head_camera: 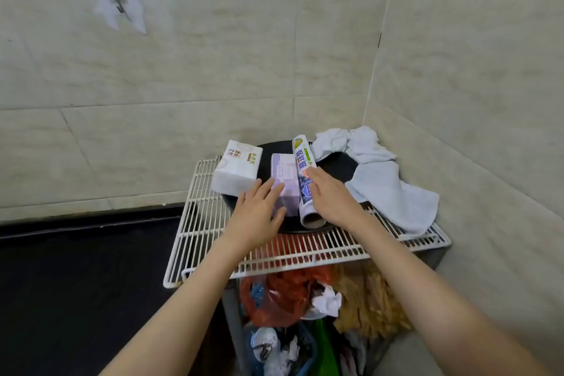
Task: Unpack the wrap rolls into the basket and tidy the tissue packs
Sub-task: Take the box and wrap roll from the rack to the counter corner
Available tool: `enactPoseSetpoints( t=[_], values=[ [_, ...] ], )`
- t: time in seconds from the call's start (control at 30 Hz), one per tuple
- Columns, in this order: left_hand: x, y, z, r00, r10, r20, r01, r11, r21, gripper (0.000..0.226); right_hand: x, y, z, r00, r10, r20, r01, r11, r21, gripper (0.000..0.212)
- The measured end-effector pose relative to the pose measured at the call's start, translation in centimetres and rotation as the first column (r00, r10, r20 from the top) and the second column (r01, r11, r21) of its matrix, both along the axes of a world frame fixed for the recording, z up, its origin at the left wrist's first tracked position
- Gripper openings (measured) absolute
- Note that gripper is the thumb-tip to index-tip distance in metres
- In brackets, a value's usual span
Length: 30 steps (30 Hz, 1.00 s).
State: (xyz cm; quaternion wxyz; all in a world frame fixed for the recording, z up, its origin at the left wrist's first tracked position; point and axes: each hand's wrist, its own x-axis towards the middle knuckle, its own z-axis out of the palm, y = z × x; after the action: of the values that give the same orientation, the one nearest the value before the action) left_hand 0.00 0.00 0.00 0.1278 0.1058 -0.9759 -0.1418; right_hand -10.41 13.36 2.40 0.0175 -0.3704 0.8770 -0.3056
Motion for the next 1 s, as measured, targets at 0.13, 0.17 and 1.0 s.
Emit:
enactPoseSetpoints(
  t=[0.13,0.17,1.0],
  values=[
    [-2.6,-1.0,-0.8,0.997,-0.078,0.014,0.078,0.997,0.025,0.052,-1.2,-0.8,-1.7,0.987,-0.049,0.152,0.042,0.998,0.045,0.044],
    [-3.1,-1.2,-1.0,0.996,-0.091,0.009,0.091,0.995,0.030,0.050,-1.4,-0.9,-2.3,0.985,-0.059,0.163,0.052,0.998,0.043,0.046],
    [-5.2,-1.1,-1.8,0.982,0.098,-0.159,-0.082,0.991,0.104,0.048,-3.9,-3.2,-2.9,0.872,-0.189,0.451,0.275,0.952,-0.133,0.053]
  ],
)
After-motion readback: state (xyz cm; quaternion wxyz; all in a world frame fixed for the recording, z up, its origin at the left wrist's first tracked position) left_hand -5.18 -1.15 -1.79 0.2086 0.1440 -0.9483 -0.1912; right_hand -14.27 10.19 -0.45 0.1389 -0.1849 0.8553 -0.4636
